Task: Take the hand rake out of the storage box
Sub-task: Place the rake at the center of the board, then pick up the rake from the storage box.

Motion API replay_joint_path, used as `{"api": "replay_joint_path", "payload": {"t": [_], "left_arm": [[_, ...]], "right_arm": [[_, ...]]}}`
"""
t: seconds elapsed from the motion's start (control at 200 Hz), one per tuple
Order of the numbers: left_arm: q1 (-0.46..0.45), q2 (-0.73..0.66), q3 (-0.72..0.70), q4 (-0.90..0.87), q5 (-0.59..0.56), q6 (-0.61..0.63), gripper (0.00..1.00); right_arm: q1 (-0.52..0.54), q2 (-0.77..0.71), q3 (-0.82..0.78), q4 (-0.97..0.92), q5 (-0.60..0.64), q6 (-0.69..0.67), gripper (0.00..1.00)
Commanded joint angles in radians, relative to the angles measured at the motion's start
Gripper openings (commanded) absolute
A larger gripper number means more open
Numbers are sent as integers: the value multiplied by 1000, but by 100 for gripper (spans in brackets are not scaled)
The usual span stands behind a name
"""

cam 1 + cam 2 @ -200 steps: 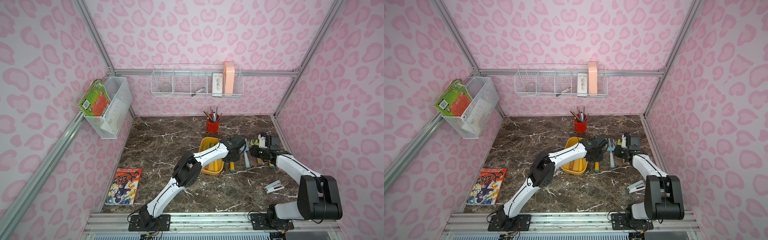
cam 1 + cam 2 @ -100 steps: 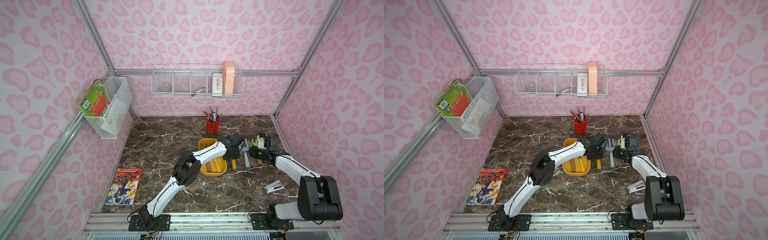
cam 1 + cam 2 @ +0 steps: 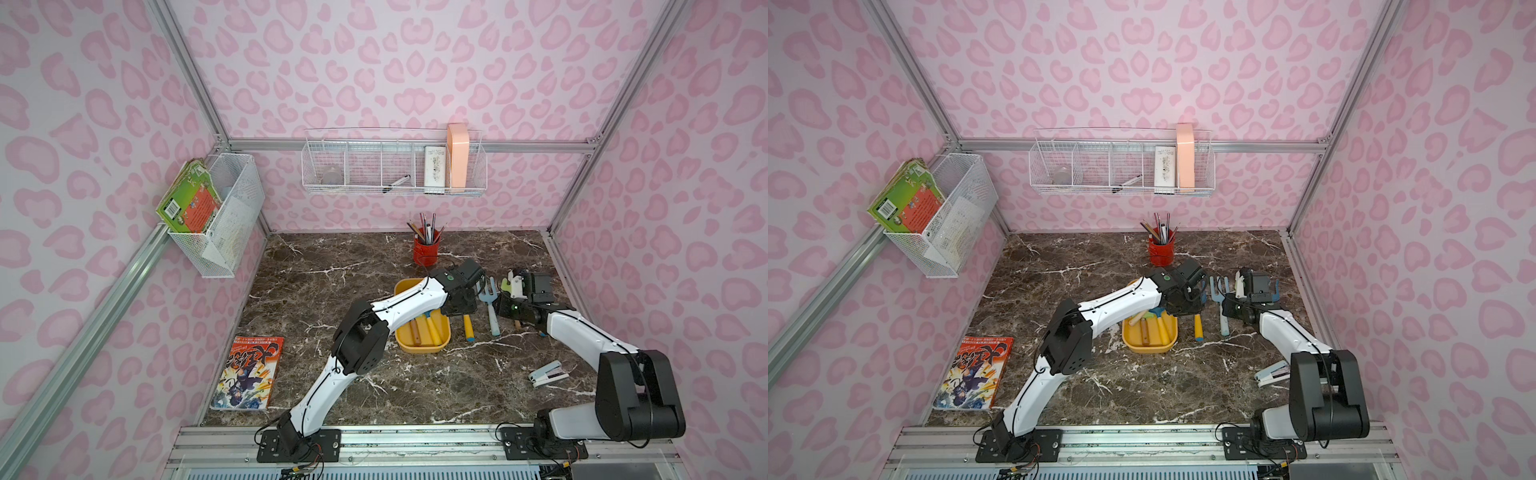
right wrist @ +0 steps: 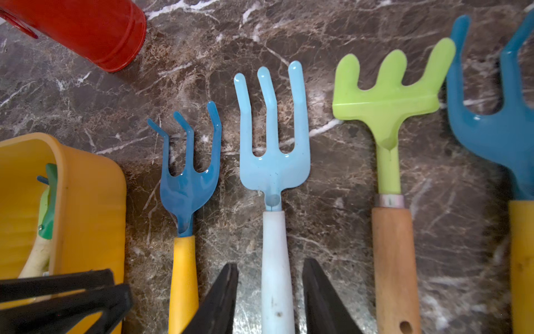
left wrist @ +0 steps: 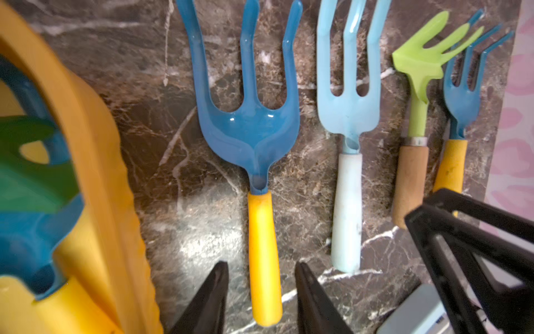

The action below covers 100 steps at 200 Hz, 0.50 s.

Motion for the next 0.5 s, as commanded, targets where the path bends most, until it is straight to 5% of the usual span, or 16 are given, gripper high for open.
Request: {"api": "replay_joint_path", "payload": {"t": [0.0, 0.3, 0.495], "left_arm": [[4, -70, -58, -23, -51, 71, 44], [51, -257, -284, -159, -305, 282, 44], [92, -256, -331, -155, -316, 456, 49]], "right_arm": [[8, -15, 3, -3, 19, 0, 40], [113, -32, 31, -36, 60, 5, 40], [180, -4, 45, -21, 70, 31, 41]]}}
